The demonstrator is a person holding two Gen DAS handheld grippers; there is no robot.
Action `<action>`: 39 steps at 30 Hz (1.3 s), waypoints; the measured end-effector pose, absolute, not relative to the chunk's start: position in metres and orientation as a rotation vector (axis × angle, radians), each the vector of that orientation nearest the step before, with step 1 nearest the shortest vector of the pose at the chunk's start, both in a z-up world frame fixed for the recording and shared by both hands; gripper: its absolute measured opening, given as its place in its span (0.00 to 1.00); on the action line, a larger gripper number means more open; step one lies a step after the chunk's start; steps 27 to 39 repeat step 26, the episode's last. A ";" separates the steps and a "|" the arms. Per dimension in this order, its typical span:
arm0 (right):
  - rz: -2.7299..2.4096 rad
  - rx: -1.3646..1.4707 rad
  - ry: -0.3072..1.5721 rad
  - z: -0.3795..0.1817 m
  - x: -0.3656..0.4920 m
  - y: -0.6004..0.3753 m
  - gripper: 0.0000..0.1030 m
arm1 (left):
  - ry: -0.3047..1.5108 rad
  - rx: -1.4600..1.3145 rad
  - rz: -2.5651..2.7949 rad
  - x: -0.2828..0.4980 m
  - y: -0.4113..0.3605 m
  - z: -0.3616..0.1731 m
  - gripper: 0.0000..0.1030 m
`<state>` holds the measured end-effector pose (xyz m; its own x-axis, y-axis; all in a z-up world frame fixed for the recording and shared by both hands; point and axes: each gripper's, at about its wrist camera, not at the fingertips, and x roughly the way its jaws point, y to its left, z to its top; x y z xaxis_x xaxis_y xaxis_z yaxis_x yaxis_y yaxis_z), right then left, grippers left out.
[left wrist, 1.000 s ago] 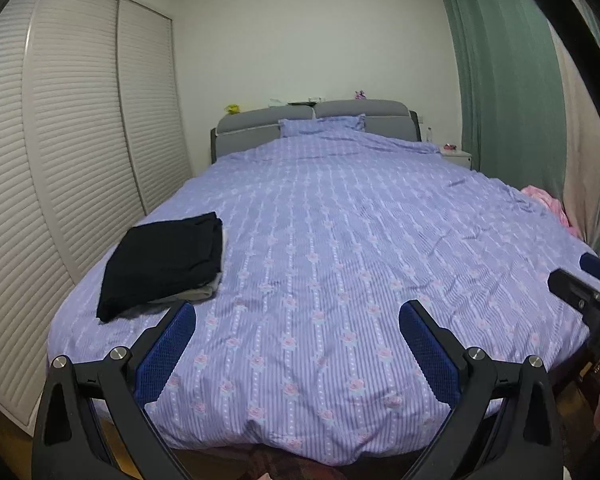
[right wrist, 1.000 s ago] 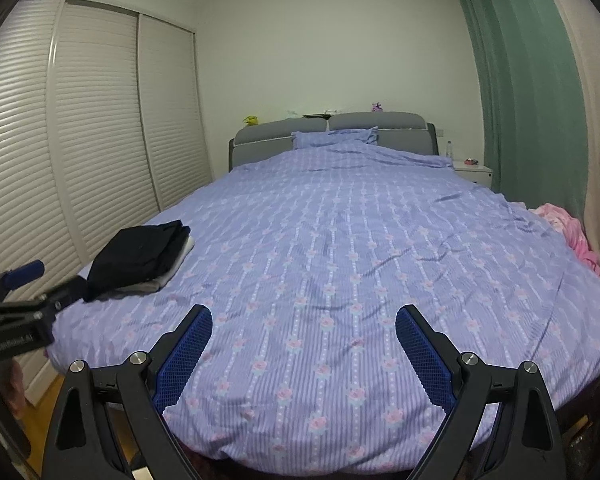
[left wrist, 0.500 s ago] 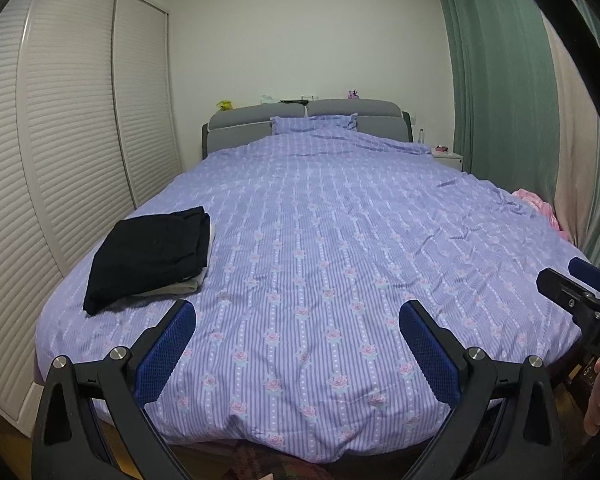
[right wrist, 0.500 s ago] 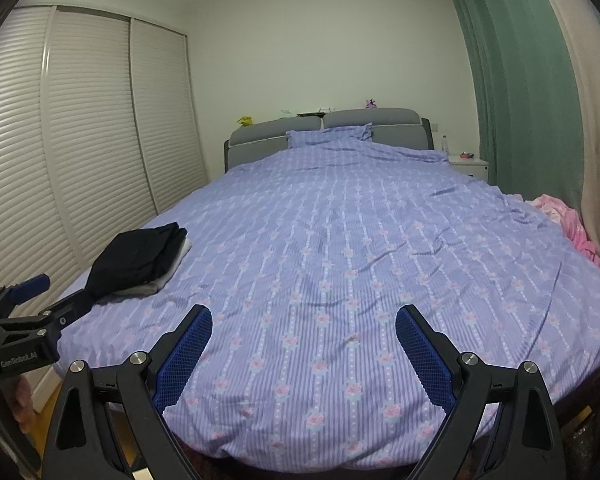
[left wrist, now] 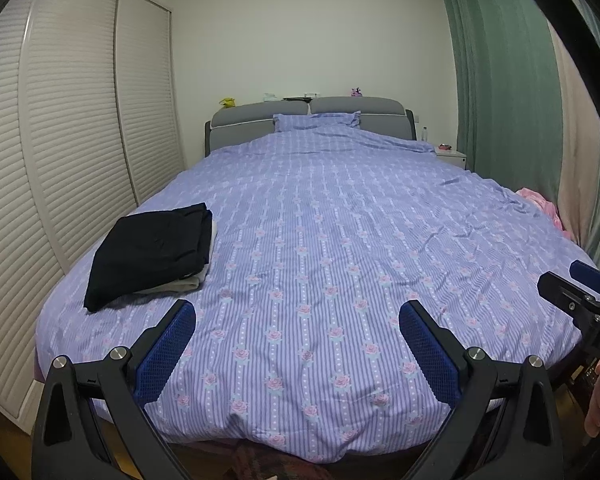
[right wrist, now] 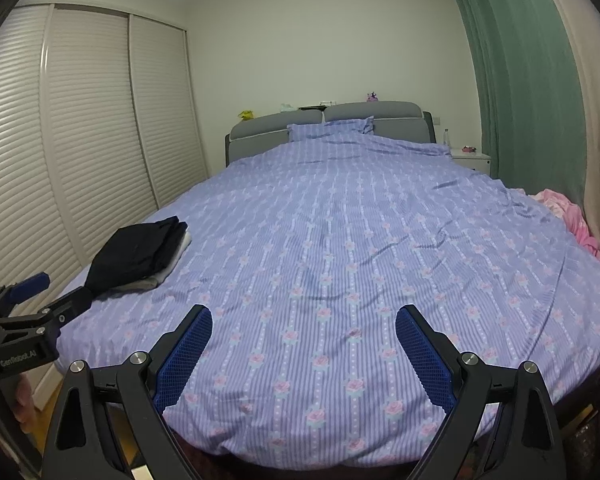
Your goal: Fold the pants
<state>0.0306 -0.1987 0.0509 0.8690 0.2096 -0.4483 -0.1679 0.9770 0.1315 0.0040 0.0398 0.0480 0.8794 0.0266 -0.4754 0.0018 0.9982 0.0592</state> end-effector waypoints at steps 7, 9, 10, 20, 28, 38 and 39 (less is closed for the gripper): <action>0.202 0.085 0.487 0.048 0.032 -0.197 0.92 | 0.500 0.064 0.015 0.005 0.040 0.046 1.00; 0.201 0.087 0.486 0.048 0.032 -0.197 0.92 | 0.502 0.065 0.016 0.006 0.039 0.046 1.00; 0.199 0.086 0.486 0.048 0.032 -0.197 0.92 | 0.501 0.067 0.016 0.006 0.039 0.045 1.00; 0.199 0.082 0.490 0.045 0.033 -0.195 0.92 | 0.501 0.067 0.024 0.005 0.038 0.043 1.00; 0.196 0.081 0.494 0.045 0.033 -0.195 0.92 | 0.508 0.068 0.035 0.007 0.039 0.042 1.00; 0.196 0.081 0.494 0.045 0.033 -0.195 0.92 | 0.508 0.068 0.035 0.007 0.039 0.042 1.00; 0.196 0.081 0.494 0.045 0.033 -0.195 0.92 | 0.508 0.068 0.035 0.007 0.039 0.042 1.00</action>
